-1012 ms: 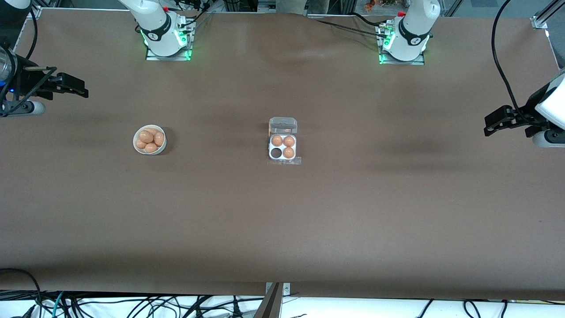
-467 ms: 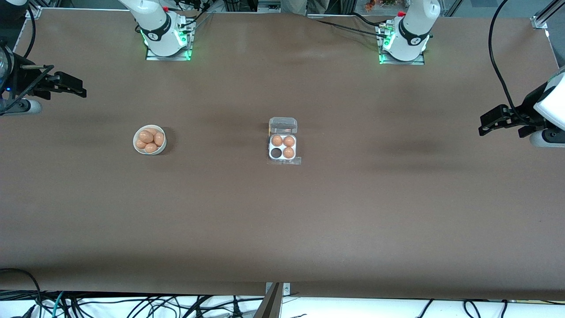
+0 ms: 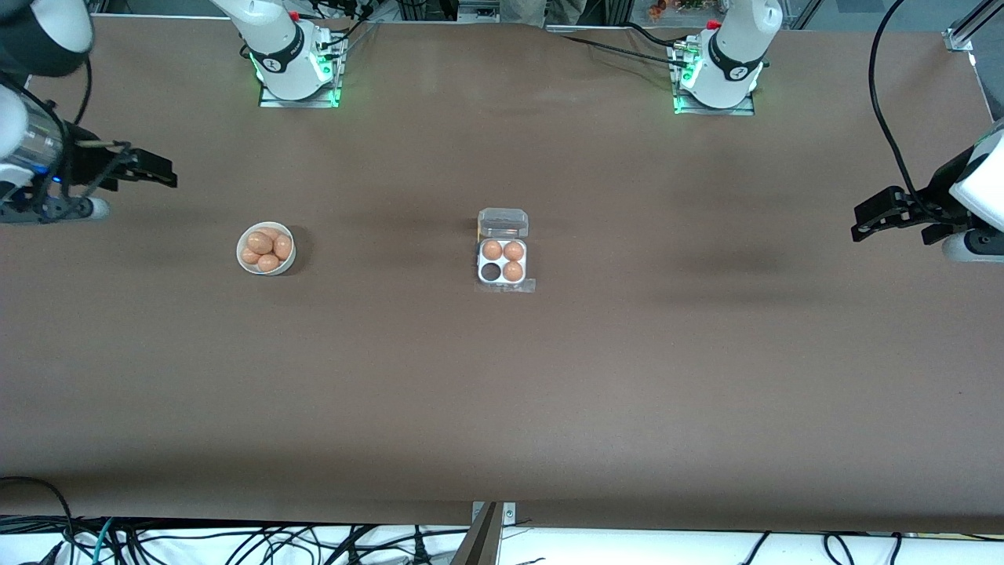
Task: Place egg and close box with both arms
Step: 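Move the right gripper toward the white bowl of eggs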
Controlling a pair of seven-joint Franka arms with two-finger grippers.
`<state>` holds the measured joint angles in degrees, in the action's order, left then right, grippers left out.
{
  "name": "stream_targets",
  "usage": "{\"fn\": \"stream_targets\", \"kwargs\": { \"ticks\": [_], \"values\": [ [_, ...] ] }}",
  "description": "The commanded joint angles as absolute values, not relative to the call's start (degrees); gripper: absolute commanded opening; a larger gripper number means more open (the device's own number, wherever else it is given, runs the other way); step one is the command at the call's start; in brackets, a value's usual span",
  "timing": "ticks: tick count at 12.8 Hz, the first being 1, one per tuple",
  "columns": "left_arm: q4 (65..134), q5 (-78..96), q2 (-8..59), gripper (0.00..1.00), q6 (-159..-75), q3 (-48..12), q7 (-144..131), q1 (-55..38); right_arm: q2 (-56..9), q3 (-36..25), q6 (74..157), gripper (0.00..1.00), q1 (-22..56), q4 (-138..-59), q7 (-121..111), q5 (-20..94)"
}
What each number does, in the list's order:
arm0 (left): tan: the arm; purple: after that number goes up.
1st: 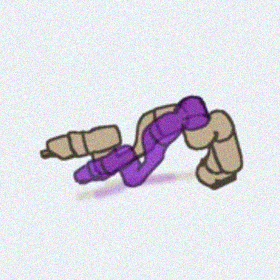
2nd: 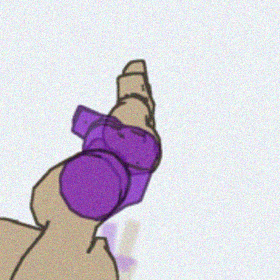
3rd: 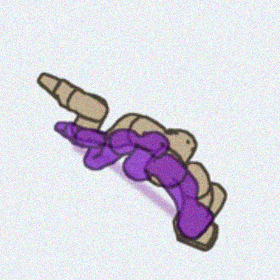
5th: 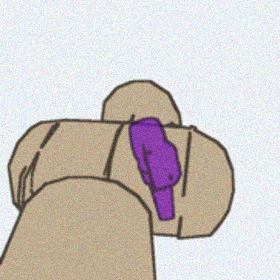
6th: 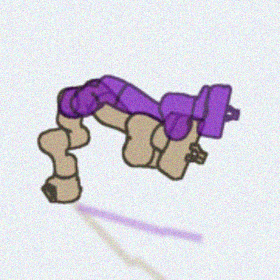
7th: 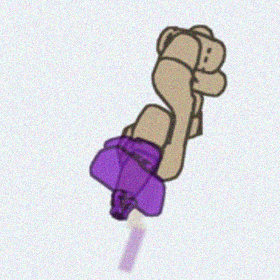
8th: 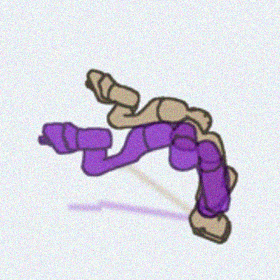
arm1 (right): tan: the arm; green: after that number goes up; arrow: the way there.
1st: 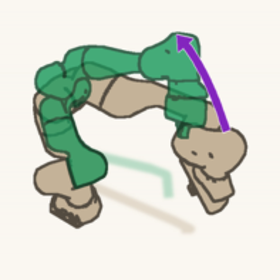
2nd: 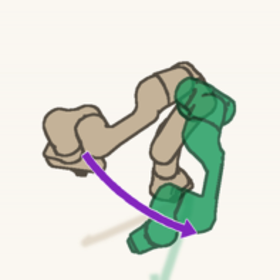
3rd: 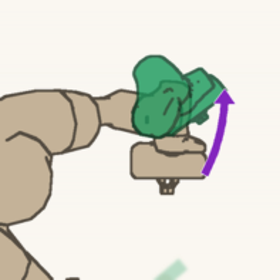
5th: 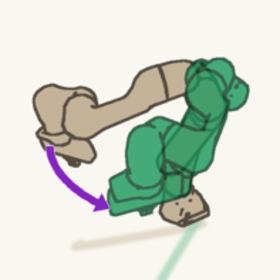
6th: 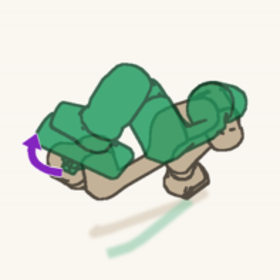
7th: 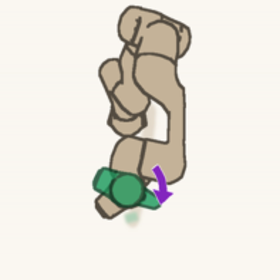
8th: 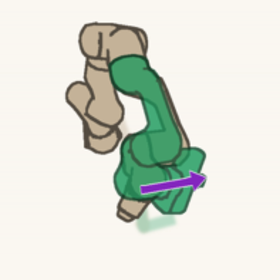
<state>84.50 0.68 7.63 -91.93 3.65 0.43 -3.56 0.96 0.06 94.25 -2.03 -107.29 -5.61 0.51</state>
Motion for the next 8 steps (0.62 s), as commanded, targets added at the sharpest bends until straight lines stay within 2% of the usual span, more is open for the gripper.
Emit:
{"fn": "stream_targets", "kwargs": {
  "ticks": [1,5,8],
  "values": [
    [83.1,1.1,8.4,1.00,-91.0,3.7,0.4,-3.3,3.9,0.7,103.2,1.00,-2.2,-117.3,-5.1,0.9],
    [83.1,1.1,8.4,1.00,-91.1,3.7,0.3,-3.3,1.5,1.7,116.9,1.00,-2.2,-126.9,-5.0,0.9],
    [83.1,1.1,8.4,1.00,-91.0,3.7,0.4,-3.3,-2.3,1.8,123.5,1.00,-2.2,-130.7,-5.0,0.9]
  ]
}}
